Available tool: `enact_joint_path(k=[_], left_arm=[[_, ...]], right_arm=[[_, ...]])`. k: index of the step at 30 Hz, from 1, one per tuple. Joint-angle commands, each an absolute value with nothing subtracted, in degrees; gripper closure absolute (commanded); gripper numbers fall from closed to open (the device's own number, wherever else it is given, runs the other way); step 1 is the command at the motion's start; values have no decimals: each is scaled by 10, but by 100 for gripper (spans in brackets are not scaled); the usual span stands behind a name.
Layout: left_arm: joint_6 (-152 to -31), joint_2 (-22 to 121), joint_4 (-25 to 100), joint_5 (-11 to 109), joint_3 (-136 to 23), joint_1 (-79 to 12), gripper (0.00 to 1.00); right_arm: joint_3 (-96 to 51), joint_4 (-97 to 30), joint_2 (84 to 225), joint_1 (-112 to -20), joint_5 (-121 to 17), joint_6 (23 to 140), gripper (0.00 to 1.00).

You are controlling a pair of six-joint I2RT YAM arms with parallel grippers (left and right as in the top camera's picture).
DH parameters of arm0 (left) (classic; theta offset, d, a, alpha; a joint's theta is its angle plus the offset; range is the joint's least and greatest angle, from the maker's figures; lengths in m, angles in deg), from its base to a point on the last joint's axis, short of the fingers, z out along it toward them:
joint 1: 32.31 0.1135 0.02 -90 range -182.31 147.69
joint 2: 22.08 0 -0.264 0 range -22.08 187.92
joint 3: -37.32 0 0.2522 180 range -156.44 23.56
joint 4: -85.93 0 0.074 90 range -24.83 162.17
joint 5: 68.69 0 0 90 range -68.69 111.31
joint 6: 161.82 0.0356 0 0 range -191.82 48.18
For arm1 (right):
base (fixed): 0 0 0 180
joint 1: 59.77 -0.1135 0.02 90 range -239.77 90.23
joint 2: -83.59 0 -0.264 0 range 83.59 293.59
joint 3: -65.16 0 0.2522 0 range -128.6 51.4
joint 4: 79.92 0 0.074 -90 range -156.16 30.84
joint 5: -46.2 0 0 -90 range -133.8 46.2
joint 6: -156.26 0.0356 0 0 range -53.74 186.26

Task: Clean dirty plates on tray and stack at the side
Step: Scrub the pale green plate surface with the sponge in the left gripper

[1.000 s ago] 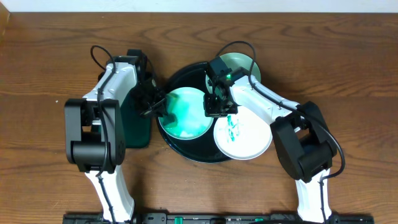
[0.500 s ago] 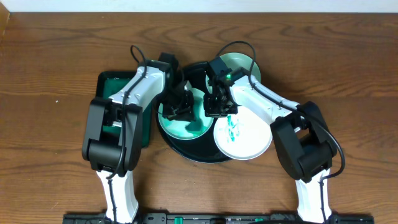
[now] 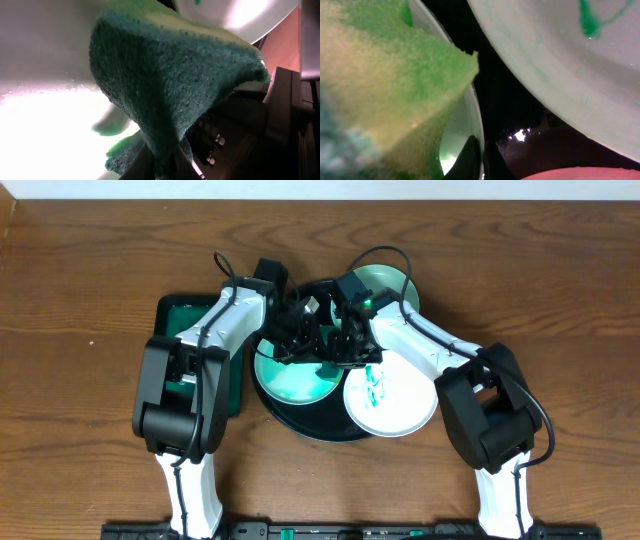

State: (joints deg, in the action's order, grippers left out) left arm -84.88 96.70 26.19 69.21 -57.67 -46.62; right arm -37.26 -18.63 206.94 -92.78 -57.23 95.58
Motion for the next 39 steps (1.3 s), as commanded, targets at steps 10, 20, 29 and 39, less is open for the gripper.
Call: enact_joint_path(k=[10, 20, 29, 39], left_arm=[[-842, 985, 294, 706, -560, -465, 93], [-850, 1012, 244, 505, -536, -442, 93], [-861, 1009, 175, 285, -545, -392, 93], [-882, 1006, 130, 202, -575, -383, 93]], right_arm=[[-358, -172, 2084, -939, -574, 945, 99], [-358, -166, 2084, -939, -574, 945, 99], [-358, -169, 2084, -939, -574, 945, 99], [-358, -169, 2084, -939, -574, 945, 99]])
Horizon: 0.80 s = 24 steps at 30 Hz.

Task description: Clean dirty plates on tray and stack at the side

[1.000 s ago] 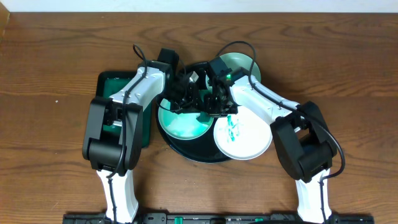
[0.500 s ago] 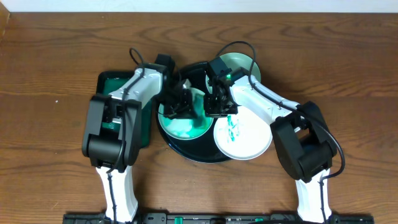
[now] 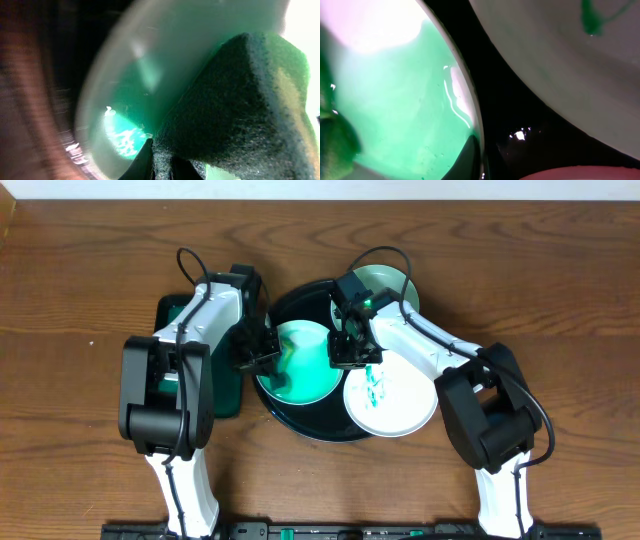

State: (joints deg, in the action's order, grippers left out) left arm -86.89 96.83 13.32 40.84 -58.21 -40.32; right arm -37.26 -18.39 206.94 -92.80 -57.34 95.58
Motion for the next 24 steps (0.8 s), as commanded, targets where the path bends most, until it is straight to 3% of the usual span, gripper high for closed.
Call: enact_joint_path(k=[1, 24], left_arm=[[-882, 1005, 124, 202, -582, -383, 93], [-892, 810, 33, 288, -671, -407, 93]], right_arm=[[-358, -169, 2084, -939, -574, 945, 99], [-359, -185, 2083, -939, -574, 934, 99]])
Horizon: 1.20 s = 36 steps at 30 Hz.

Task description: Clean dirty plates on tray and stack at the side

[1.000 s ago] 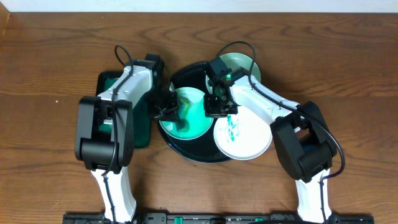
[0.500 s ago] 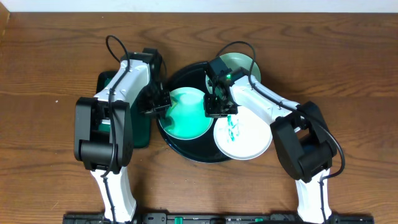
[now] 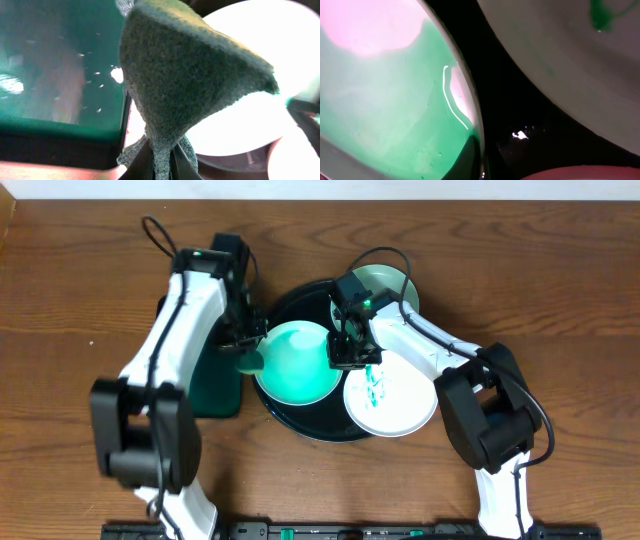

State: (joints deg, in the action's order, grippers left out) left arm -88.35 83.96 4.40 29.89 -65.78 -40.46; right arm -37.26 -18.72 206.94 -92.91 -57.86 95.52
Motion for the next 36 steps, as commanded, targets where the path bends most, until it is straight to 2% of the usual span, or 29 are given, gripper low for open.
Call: enact_joint_path(k=[1, 6, 23, 36], left_arm=[[-896, 803, 29, 288, -671, -404, 93], [-897, 797, 20, 288, -670, -395, 93], [-897, 798, 18, 282, -670, -391, 93], [-897, 798, 17, 281, -670, -377, 93]], right_arm=[[-359, -186, 2082, -939, -573, 932, 99], [-360, -184, 2059, -940, -556, 908, 99], [-360, -158, 1897, -995, -269, 827, 99], [-360, -153, 1851, -1027, -133, 780, 99]])
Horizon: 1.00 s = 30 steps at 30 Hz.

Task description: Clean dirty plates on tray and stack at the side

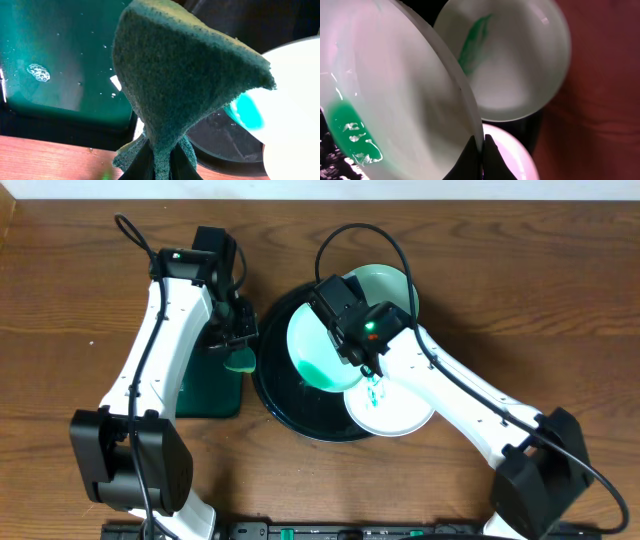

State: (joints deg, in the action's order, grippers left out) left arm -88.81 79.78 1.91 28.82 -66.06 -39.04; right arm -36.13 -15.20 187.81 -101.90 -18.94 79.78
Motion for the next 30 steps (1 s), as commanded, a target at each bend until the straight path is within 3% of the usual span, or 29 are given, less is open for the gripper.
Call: enact_joint_path(k=[1, 18, 30], left_arm=[[-897, 798, 16, 281, -670, -372, 93], [-895, 798, 17, 279, -650, -261, 93], [-894, 798, 17, 279, -647, -240, 93]], right_arm=[[-360, -153, 1847, -1028, -121, 777, 99], [-360, -181, 1839, -1139, 189, 649, 99], [-360, -197, 1839, -1220, 370, 598, 99]])
